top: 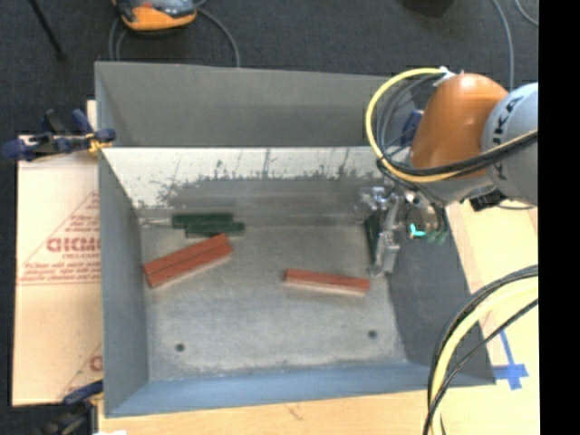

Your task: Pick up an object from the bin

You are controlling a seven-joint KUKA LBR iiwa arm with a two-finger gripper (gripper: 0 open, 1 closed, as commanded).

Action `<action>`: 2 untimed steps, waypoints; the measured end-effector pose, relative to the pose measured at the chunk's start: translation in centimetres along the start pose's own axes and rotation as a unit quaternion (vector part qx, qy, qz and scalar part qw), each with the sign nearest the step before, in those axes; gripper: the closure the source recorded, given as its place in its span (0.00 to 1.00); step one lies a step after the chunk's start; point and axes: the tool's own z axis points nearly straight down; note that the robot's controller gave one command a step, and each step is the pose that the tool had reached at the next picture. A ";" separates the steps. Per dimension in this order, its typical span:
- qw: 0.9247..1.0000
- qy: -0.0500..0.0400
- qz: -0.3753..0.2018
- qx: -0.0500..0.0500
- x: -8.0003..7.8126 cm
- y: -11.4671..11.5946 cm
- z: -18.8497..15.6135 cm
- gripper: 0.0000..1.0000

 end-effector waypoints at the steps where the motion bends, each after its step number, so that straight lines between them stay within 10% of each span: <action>1: 1.000 -0.004 -0.001 0.001 -0.2 0.0 -0.5 0.00; 2: 0.999 -0.008 0.033 0.000 -0.4 0.2 1.5 0.00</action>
Offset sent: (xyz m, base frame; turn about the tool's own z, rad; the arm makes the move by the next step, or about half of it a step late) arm 0.0004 0.0087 -0.0634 0.1871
